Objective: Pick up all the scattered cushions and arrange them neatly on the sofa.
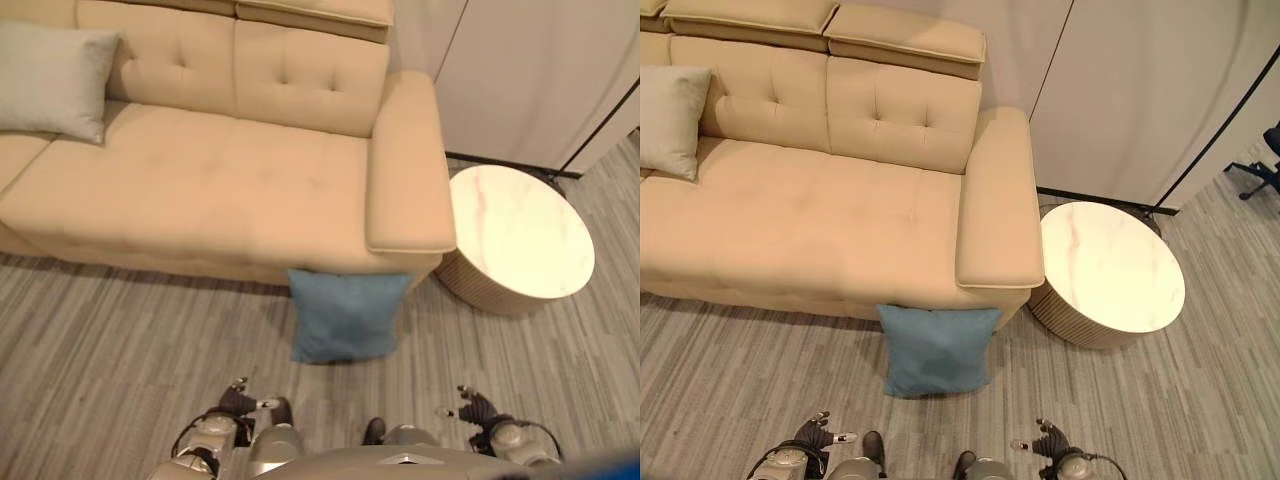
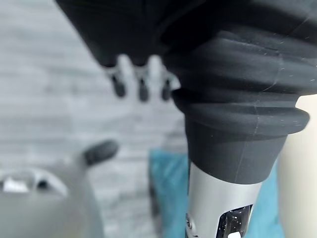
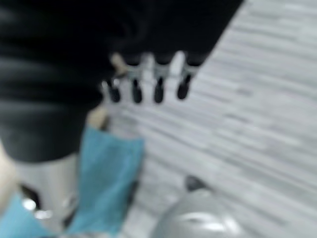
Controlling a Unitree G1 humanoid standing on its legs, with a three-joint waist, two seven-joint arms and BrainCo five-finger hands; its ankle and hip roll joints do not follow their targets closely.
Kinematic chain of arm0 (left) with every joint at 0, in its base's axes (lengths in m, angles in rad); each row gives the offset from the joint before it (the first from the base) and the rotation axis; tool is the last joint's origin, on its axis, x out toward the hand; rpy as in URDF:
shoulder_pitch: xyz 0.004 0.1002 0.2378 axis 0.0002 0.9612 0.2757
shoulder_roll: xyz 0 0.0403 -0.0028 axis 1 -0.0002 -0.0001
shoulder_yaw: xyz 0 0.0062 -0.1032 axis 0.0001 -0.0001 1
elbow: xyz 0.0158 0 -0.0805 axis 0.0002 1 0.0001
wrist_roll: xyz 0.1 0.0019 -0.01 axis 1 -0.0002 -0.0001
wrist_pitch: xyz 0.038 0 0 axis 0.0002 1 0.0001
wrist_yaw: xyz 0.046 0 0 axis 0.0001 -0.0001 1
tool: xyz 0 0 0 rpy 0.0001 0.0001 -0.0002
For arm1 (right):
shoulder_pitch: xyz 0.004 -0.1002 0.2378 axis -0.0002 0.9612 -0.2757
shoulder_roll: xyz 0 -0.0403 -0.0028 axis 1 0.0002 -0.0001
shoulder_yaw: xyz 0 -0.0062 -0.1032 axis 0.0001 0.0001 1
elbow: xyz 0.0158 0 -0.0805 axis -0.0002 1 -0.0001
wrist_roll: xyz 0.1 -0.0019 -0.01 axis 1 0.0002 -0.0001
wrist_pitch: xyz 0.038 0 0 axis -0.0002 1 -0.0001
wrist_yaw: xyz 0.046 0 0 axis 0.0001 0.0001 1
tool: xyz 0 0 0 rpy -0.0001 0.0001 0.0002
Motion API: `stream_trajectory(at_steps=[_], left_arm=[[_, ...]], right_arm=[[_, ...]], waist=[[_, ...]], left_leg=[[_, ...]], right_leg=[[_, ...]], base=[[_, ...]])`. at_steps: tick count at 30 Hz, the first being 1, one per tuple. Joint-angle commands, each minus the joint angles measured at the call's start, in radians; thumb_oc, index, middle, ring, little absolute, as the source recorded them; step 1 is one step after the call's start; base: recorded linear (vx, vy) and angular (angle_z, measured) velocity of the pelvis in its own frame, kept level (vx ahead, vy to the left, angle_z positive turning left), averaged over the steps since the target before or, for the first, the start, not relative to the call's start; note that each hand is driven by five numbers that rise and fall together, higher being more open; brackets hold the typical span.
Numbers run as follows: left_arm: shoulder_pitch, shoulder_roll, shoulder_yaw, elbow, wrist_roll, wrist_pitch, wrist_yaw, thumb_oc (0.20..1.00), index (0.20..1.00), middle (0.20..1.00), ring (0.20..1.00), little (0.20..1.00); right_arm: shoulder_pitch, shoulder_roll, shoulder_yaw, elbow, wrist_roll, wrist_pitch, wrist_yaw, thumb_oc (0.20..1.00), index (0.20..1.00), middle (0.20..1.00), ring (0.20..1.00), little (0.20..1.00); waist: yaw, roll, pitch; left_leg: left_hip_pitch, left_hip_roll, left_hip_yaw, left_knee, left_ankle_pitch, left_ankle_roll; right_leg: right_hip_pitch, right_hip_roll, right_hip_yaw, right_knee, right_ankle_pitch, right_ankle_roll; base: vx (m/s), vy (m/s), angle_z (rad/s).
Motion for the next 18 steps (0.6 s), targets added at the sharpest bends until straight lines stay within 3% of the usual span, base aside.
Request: stream_trajectory(at_steps=[1, 2, 4, 6, 7, 9, 18], left_arm=[[0.011, 0.023, 0.012, -0.005, 0.018, -0.012, 0.000, 1.000, 1.000, 1.000, 1.000, 1.000], [0.017, 0.026, 0.021, 0.000, 0.022, -0.010, 0.000, 1.000, 1.000, 1.000, 1.000, 1.000], [0.017, 0.027, 0.025, -0.002, 0.018, -0.013, 0.002, 1.000, 1.000, 1.000, 1.000, 1.000], [0.014, 0.025, 0.026, -0.003, 0.017, -0.017, 0.004, 1.000, 1.000, 1.000, 1.000, 1.000], [0.012, 0.024, 0.027, -0.004, 0.017, -0.019, 0.006, 1.000, 1.000, 1.000, 1.000, 1.000], [0.014, 0.021, 0.028, -0.006, 0.008, -0.022, 0.007, 1.000, 1.000, 1.000, 1.000, 1.000], [0.007, 0.006, 0.013, -0.021, 0.000, -0.027, 0.010, 1.000, 1.000, 1.000, 1.000, 1.000]], right_arm=[[-0.024, -0.001, 0.023, -0.028, 0.007, -0.016, 0.003, 1.000, 1.000, 1.000, 1.000, 1.000], [-0.020, -0.003, 0.029, -0.041, 0.002, -0.017, 0.008, 1.000, 1.000, 1.000, 1.000, 1.000], [-0.019, -0.006, 0.028, -0.046, 0.001, -0.018, 0.009, 1.000, 1.000, 1.000, 1.000, 1.000], [-0.019, -0.008, 0.025, -0.051, 0.004, -0.019, 0.008, 1.000, 1.000, 1.000, 1.000, 1.000], [-0.018, -0.010, 0.027, -0.065, 0.001, -0.021, 0.008, 1.000, 1.000, 1.000, 1.000, 1.000], [-0.013, -0.012, 0.028, -0.076, 0.000, -0.021, 0.009, 1.000, 1.000, 1.000, 1.000, 1.000], [-0.014, -0.029, 0.043, -0.095, -0.007, -0.027, -0.003, 1.000, 1.000, 1.000, 1.000, 1.000]], waist=[[0.008, -0.015, 0.013], [-0.002, -0.004, 0.012], [-0.006, 0.005, 0.011], [-0.014, 0.005, 0.013], [-0.024, 0.004, 0.014], [-0.027, 0.003, 0.010], [-0.019, 0.005, 0.002]], left_leg=[[-0.064, -0.009, -0.044, 0.126, -0.060, -0.013], [-0.020, -0.034, -0.059, 0.099, -0.069, -0.005], [-0.007, -0.039, -0.072, 0.080, -0.070, -0.008], [0.008, -0.046, -0.082, 0.074, -0.073, -0.014], [0.014, -0.053, -0.097, 0.075, -0.075, -0.015], [0.017, -0.056, -0.102, 0.076, -0.078, -0.018], [-0.005, -0.031, -0.122, 0.058, -0.044, -0.058]], right_leg=[[0.050, -0.020, 0.022, 0.001, 0.138, 0.105], [0.028, -0.009, 0.025, -0.040, 0.132, 0.089], [0.014, -0.008, 0.035, -0.099, 0.136, 0.086], [0.016, -0.019, 0.044, -0.188, 0.166, 0.094], [0.006, -0.012, 0.091, -0.208, 0.185, 0.105], [0.009, -0.008, 0.098, -0.215, 0.180, 0.103], [0.079, 0.026, 0.041, -0.325, 0.163, 0.083]], base=[[0.29, 0.267, 0.04], [0.24, 0.189, -0.17], [0.22, 0.062, -0.02], [0.19, -0.041, 0.43], [0.12, -0.046, 0.23], [0.11, -0.062, 0.39], [0.03, -0.113, 0.15]])
